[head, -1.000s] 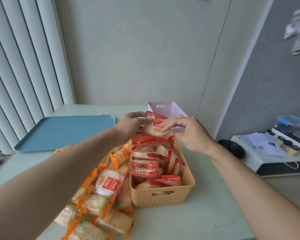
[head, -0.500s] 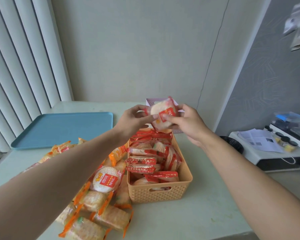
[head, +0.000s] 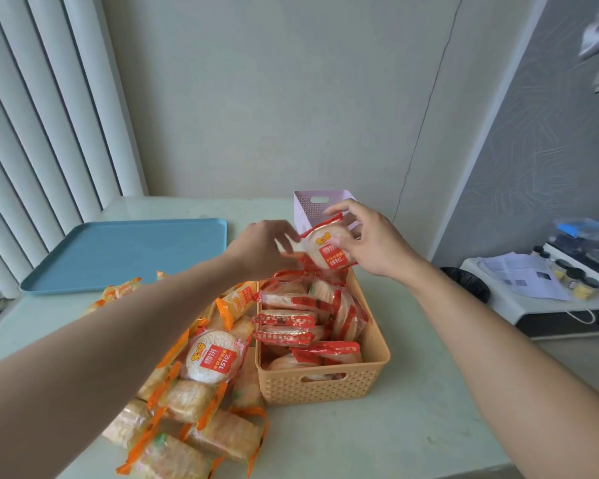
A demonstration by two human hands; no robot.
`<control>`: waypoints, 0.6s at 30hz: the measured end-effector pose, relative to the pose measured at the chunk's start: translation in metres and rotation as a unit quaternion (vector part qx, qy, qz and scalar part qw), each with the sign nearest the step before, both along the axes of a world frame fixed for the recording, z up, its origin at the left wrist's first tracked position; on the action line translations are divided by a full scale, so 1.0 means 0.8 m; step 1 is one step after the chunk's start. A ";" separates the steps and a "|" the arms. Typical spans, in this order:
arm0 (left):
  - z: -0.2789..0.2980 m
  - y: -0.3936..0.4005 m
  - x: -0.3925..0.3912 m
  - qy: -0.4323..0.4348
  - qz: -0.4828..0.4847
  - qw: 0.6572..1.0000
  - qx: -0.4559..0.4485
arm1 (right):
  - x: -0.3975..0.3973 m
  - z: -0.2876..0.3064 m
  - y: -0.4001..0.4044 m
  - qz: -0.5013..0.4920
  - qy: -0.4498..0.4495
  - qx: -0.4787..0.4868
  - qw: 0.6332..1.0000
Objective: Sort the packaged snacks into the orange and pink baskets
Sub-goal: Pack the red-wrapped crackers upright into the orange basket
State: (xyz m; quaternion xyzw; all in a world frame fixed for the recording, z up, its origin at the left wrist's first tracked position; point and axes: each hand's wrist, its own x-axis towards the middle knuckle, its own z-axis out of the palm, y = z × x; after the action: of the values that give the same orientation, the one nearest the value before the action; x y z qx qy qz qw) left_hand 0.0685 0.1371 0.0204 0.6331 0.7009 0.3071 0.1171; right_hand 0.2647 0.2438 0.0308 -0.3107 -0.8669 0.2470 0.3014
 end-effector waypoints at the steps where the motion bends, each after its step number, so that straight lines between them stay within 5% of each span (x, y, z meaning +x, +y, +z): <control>1: -0.005 0.000 -0.005 0.060 0.002 0.997 -0.045 | -0.001 -0.004 0.005 -0.019 0.010 -0.009 1.000; 5: -0.017 -0.001 -0.005 0.176 -0.027 0.972 -0.151 | -0.006 -0.030 0.018 -0.034 -0.019 -0.047 0.998; 11: -0.015 0.000 -0.004 0.199 -0.044 0.965 -0.164 | -0.012 -0.034 0.019 -0.042 -0.058 0.001 0.997; 18: -0.015 -0.006 0.001 0.172 -0.044 0.969 -0.169 | -0.017 -0.048 0.030 -0.030 -0.006 -0.052 0.998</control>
State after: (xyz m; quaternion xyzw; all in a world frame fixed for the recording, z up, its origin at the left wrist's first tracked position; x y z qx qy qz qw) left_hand 0.0691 0.1325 0.0085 0.6780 0.7234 0.0647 0.1133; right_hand 0.2514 0.2674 -0.0079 -0.3538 -0.8449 0.2806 0.2867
